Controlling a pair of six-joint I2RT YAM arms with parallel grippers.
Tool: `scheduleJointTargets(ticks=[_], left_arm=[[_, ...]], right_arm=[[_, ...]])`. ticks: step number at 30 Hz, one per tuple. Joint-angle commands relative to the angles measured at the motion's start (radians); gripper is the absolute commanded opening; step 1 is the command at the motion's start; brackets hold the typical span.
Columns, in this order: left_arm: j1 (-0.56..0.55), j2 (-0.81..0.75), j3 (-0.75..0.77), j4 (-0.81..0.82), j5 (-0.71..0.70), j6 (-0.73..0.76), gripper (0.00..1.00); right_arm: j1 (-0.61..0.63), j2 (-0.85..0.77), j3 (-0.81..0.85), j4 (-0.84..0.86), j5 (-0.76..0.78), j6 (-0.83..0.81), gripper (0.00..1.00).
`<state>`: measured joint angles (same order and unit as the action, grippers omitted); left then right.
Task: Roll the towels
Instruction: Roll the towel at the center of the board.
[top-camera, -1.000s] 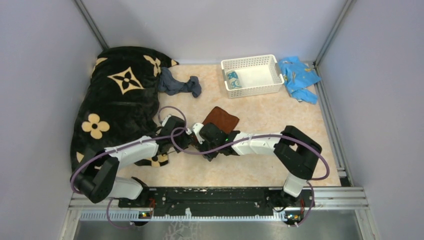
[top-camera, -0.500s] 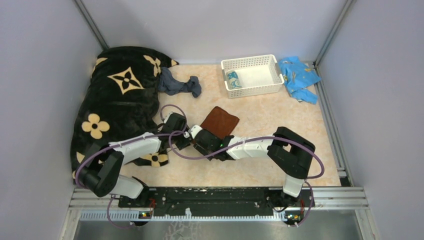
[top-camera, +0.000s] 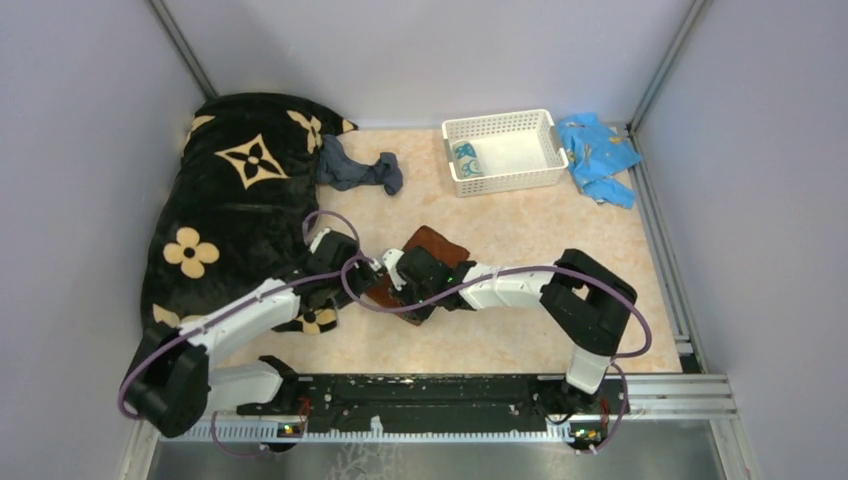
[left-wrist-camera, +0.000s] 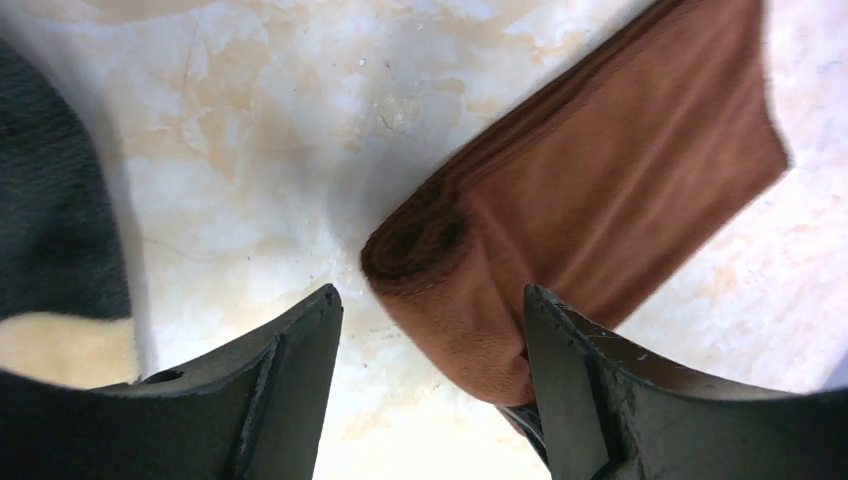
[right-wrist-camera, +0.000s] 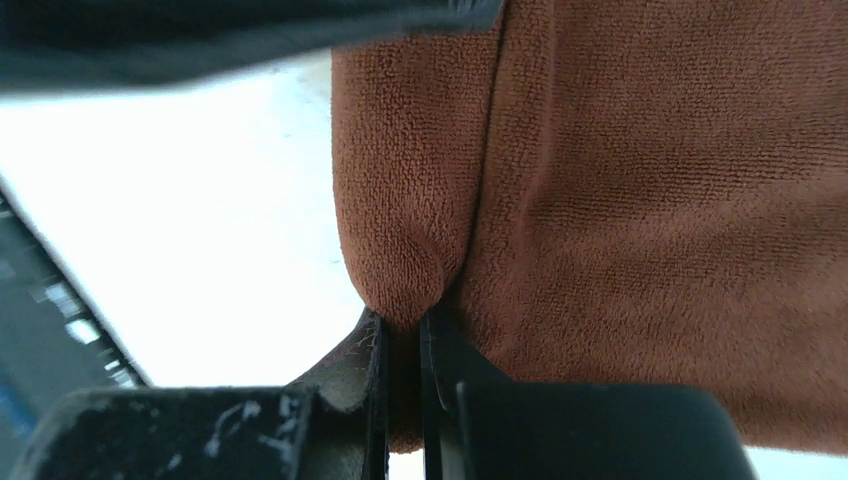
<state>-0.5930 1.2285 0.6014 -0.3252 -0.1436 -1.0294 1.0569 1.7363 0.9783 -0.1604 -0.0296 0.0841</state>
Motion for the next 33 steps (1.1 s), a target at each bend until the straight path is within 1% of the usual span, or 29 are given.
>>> scheduleJointTargets(ticks=[1,5,7,10,14,20,27,30,33], left_arm=[[0.005,-0.131,-0.019,-0.090,-0.030,0.040,0.74],[0.005,-0.221,-0.052,-0.102,0.005,0.046,0.75],[0.005,-0.251,-0.073,-0.099,0.035,0.040,0.75],[0.005,-0.269,-0.111,-0.071,0.079,0.028,0.75],[0.005,-0.239,-0.145,0.027,0.117,0.015,0.75],[0.005,-0.138,-0.104,0.119,0.111,0.018,0.75],[0.005,-0.048,-0.075,0.195,0.123,0.023,0.76],[0.005,-0.043,-0.069,0.201,0.136,0.013,0.76],[0.005,-0.087,-0.080,0.208,0.139,0.011,0.76]], right_arm=[[-0.095,-0.014,-0.007,0.035,-0.435,0.116,0.00],[-0.206,0.021,-0.039,0.150,-0.678,0.231,0.00],[-0.250,0.055,-0.048,0.208,-0.774,0.282,0.00],[-0.307,0.105,-0.056,0.271,-0.868,0.357,0.00],[-0.376,0.175,-0.077,0.368,-0.967,0.462,0.00],[-0.427,0.237,-0.084,0.378,-0.983,0.508,0.00],[-0.433,0.267,-0.049,0.302,-0.945,0.483,0.00],[-0.433,0.275,-0.036,0.276,-0.932,0.475,0.00],[-0.434,0.276,-0.033,0.269,-0.921,0.474,0.00]])
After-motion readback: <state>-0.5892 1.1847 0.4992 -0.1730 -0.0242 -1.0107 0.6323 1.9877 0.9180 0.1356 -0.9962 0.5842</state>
